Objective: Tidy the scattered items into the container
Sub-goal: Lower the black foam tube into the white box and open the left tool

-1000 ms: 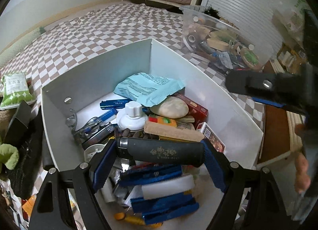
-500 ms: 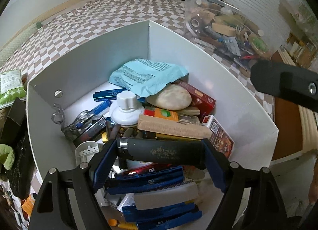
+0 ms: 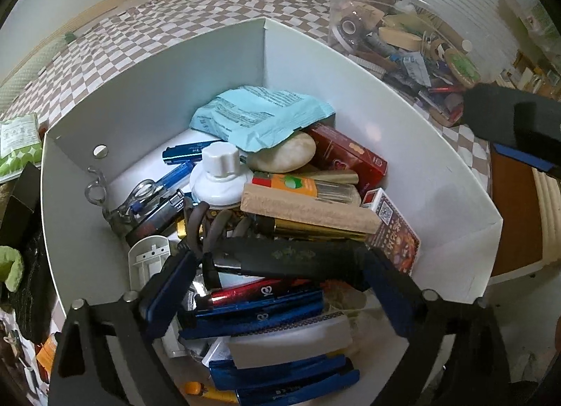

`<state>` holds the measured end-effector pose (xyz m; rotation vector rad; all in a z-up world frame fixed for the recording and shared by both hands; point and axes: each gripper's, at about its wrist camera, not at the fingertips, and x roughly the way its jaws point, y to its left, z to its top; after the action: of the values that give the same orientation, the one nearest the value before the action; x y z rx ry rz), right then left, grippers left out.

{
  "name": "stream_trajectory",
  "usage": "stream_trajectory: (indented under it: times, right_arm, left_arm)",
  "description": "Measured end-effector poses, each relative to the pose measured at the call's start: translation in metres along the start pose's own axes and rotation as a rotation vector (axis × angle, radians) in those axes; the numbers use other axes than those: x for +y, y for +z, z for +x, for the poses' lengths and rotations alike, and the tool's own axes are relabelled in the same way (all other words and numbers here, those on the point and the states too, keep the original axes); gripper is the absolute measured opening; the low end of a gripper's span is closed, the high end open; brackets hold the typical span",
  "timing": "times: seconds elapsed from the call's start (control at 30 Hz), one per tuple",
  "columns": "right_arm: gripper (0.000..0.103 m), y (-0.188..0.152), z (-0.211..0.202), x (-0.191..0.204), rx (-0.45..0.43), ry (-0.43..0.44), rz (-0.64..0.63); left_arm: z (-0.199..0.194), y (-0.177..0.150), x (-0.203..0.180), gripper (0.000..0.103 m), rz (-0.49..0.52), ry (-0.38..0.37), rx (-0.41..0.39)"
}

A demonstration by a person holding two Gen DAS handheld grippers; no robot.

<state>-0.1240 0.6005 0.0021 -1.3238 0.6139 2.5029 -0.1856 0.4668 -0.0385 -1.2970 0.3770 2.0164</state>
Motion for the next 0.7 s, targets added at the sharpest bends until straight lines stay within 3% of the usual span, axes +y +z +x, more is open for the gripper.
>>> stream_trajectory:
  times: [0.17,0.7]
  right_arm:
    - [0.098,0.000,-0.001,-0.001,-0.003,-0.003,0.006]
    - [0.103,-0.005,-0.016,0.006,-0.061,-0.010,-0.006]
  left_arm:
    - [-0.006,0.000,0.001,0.102,-0.006,-0.002,-0.019]
    - [-0.045,-0.009,0.003,0.103,0.040,0.030,-0.109]
